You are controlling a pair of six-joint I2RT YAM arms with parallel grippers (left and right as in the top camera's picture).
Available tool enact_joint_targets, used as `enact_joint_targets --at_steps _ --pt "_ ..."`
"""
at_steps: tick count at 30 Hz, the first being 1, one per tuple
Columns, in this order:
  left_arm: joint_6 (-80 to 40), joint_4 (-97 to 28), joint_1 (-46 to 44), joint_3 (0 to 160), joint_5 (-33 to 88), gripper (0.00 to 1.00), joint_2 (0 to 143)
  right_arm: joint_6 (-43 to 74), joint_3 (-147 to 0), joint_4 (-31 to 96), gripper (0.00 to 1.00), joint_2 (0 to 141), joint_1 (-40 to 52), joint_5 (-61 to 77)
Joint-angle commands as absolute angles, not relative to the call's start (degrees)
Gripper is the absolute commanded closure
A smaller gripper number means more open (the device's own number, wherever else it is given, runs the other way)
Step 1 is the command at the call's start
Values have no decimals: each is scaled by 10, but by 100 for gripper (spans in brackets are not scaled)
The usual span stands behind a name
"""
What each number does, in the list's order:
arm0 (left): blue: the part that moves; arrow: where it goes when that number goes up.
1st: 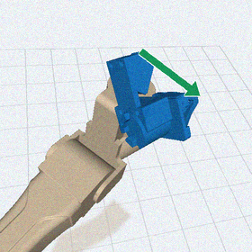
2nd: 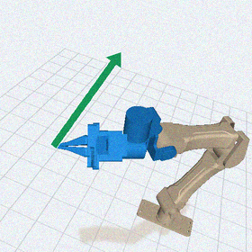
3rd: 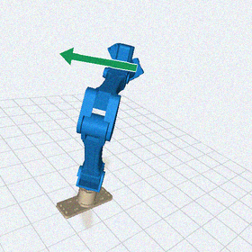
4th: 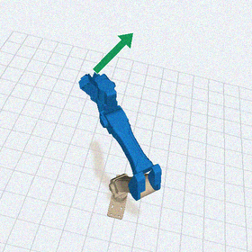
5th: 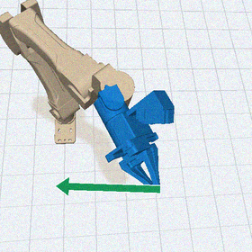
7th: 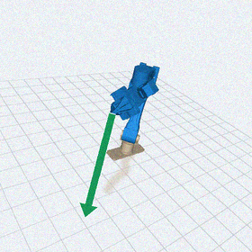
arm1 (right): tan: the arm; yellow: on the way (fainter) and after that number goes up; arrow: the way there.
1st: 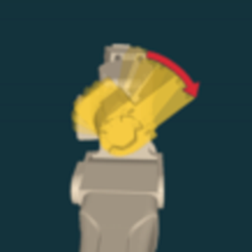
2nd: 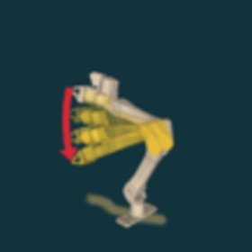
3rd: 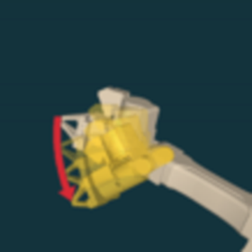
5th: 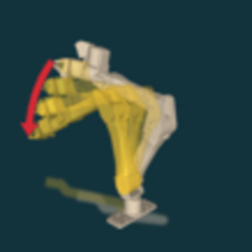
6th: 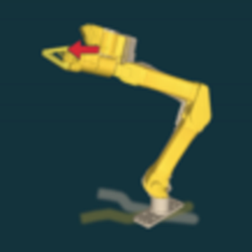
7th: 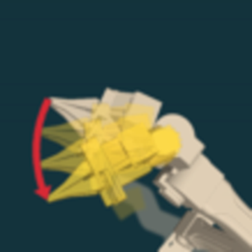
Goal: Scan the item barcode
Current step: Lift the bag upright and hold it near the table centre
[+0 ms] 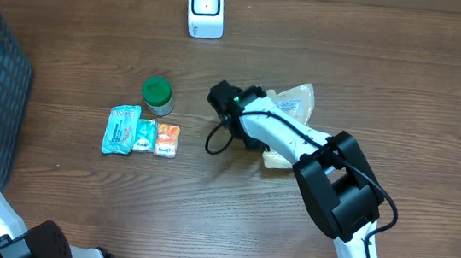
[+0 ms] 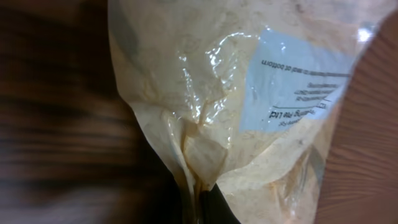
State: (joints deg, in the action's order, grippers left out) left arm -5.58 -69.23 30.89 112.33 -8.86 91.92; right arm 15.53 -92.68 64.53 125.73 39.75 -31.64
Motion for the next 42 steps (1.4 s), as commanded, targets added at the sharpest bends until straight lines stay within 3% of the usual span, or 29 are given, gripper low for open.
enact_joint_targets --at_steps 1,10,18,22,26,27,30,33,42 --pt "-47 -691 311 1131 -94 1 908 167 -1001 658 96 1192 396 -167" --pt "-47 -691 311 1131 -94 0 908 193 -1033 561 96 1107 322 284" --pt "-47 -691 311 1131 -94 0 908 280 -865 326 96 1112 234 543" --pt "-47 -691 311 1131 -94 1 908 357 -755 178 96 1113 211 567" --pt "-47 -690 311 1131 -94 0 908 373 -683 109 96 1113 191 550" --pt "-47 -690 311 1131 -94 0 908 370 -673 113 94 1113 185 535" --pt "-47 -690 311 1131 -94 0 908 328 -665 142 65 1113 168 509" --pt "-47 -691 311 1131 -94 1 908 285 -665 181 49 1112 150 464" --pt "-47 -691 311 1131 -94 0 908 183 -696 308 46 1112 97 399"
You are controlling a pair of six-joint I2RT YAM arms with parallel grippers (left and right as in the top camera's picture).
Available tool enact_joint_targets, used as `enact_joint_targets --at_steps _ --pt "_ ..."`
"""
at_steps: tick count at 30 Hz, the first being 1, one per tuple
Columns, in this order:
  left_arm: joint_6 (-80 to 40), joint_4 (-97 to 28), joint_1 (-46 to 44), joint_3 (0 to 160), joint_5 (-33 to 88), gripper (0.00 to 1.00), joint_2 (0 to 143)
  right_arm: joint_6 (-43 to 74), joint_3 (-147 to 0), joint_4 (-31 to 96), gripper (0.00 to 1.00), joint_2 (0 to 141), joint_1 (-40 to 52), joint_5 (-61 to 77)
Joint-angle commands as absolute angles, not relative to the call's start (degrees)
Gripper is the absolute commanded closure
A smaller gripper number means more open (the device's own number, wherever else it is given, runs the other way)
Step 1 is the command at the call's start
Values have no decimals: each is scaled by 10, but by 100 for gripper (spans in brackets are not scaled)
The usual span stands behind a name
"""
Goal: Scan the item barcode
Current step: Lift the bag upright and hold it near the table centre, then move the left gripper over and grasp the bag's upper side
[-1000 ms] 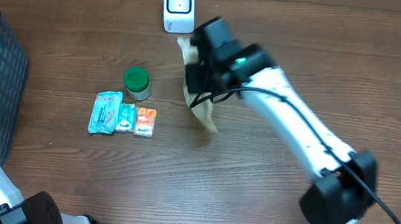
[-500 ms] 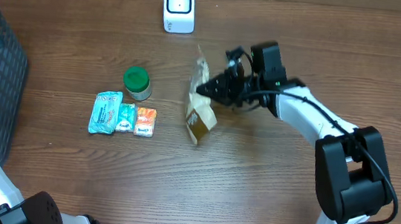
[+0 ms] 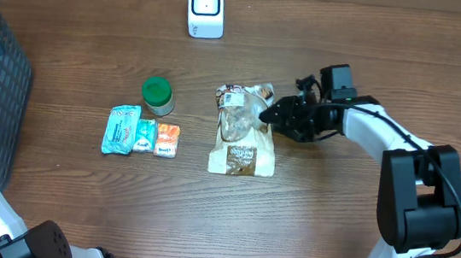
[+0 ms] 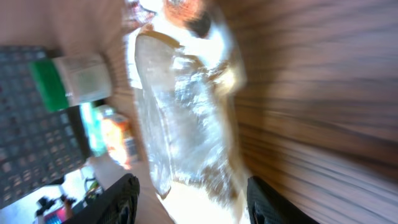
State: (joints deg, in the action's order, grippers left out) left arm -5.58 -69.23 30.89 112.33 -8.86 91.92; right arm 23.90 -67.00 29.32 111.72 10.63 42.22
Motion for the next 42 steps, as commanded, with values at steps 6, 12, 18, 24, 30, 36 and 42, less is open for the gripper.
enact_joint_targets --at_steps 6,12,18,24,30,36,42 --pt "-47 -690 311 1131 -94 0 908 149 -709 352 34 1112 94 377" --pt "-47 -691 311 1131 -94 0 908 150 -705 351 32 1112 100 360" --pt "-47 -690 311 1131 -94 0 908 150 -705 347 31 1113 102 345" --pt "-47 -691 311 1131 -94 0 908 149 -705 353 31 1112 102 343" --pt "-47 -691 311 1131 -94 1 908 149 -705 376 31 1113 102 343" --pt "-67 -690 311 1131 -41 1 908 149 -705 399 31 1112 102 343" --pt "-105 -685 307 1129 237 1 914 149 -705 395 30 1112 102 343"
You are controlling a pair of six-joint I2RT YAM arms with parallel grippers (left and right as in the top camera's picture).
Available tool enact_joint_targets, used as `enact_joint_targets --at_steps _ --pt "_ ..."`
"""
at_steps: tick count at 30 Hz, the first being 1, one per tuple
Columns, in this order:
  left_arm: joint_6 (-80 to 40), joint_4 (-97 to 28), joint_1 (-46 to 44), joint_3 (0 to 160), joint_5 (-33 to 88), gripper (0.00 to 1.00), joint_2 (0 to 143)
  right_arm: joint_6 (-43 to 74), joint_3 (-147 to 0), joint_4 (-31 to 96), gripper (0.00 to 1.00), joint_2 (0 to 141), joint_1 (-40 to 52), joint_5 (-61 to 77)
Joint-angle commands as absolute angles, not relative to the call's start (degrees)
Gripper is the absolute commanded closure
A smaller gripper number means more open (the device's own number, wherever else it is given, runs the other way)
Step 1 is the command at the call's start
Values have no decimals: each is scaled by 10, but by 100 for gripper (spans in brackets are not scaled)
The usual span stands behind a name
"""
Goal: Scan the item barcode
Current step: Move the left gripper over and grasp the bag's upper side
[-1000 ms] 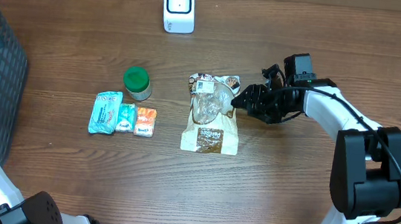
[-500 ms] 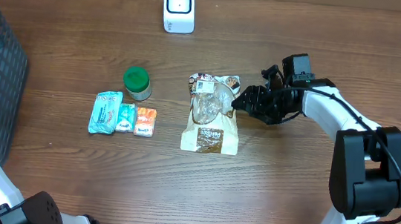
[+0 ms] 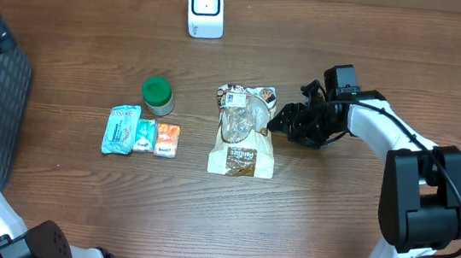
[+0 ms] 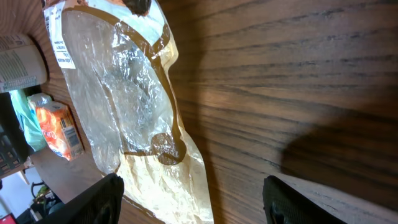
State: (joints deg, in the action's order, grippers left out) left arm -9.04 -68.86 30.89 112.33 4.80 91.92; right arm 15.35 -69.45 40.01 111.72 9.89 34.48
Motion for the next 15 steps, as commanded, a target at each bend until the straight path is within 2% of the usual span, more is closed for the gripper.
enact_joint_targets --at_steps 1,4,6,8,9,11,15 --pt "-91 -686 302 1128 278 0 916 149 -705 393 30 1112 102 343" --pt "-52 -688 263 1115 388 0 935 150 -705 391 30 1112 102 344" --pt "-41 -692 224 1108 416 1 954 152 -705 391 30 1112 102 346" --pt "-33 -692 182 1100 420 22 973 152 -705 391 30 1112 102 346" --pt "-33 -690 155 1094 420 41 983 156 -705 391 30 1112 102 346" --pt "-34 -684 103 1085 415 96 1001 171 -705 389 30 1112 102 346" --pt "-63 -680 -6 1081 335 96 1044 199 -705 380 30 1112 102 348"
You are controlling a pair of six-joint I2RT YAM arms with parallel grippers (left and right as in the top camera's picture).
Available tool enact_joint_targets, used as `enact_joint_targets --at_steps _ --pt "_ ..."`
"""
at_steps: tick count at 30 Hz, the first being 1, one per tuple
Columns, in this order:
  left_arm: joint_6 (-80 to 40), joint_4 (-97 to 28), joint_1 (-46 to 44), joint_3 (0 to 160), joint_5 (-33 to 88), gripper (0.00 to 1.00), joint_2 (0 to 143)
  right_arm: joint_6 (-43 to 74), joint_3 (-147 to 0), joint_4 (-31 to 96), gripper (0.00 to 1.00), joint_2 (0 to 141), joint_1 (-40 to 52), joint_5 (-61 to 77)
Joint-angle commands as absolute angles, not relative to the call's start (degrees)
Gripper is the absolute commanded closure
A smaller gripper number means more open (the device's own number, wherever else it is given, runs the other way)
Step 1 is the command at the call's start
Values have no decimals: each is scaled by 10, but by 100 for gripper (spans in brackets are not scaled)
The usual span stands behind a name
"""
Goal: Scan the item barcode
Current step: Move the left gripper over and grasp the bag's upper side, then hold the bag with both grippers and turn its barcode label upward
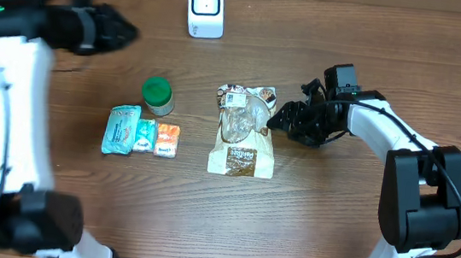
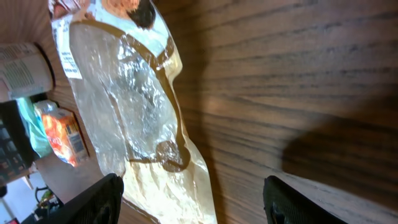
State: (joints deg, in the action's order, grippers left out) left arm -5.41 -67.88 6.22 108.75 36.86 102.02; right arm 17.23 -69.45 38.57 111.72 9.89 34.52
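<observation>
A clear bag of food with a brown printed band point(image 1: 245, 131) lies flat mid-table, a white label near its far end. The white barcode scanner point(image 1: 205, 8) stands at the back edge. My right gripper point(image 1: 280, 121) rests open just right of the bag, nothing between its fingers. In the right wrist view the bag point(image 2: 130, 118) stretches away in front of the right gripper point(image 2: 193, 208), with both fingertips point(image 2: 102, 199) low in the frame. My left gripper point(image 1: 125, 34) hovers blurred over the back left, well left of the scanner.
A green-lidded jar point(image 1: 158, 95) stands left of the bag. Below it lie a teal packet point(image 1: 121, 129), a small green packet point(image 1: 145, 135) and an orange packet point(image 1: 167, 139). A dark mesh basket sits at the left edge behind my left arm.
My left arm, then only at the far left edge, now reaches over the table's back left. The right gripper and the bag stay where they were.
First my right gripper was down on the bag, which lay pale side up right of centre. Then the bag lay printed side up at mid-table, the gripper open to its right. It stayed so while the left arm came into view.
</observation>
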Motion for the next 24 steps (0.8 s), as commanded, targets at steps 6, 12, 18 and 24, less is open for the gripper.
enact_joint_targets --at_steps 6,12,18,24 --pt "-85 -690 -118 1081 266 96 1126 213 -705 374 30 1112 108 348" --pt "-93 -696 -169 1080 274 95 1208 212 -705 393 30 1112 109 348" --pt "-130 -700 -189 1080 283 95 1268 212 -705 400 31 1112 109 348" --pt "-153 -696 -192 1080 283 96 1297 195 -705 398 31 1112 109 348"
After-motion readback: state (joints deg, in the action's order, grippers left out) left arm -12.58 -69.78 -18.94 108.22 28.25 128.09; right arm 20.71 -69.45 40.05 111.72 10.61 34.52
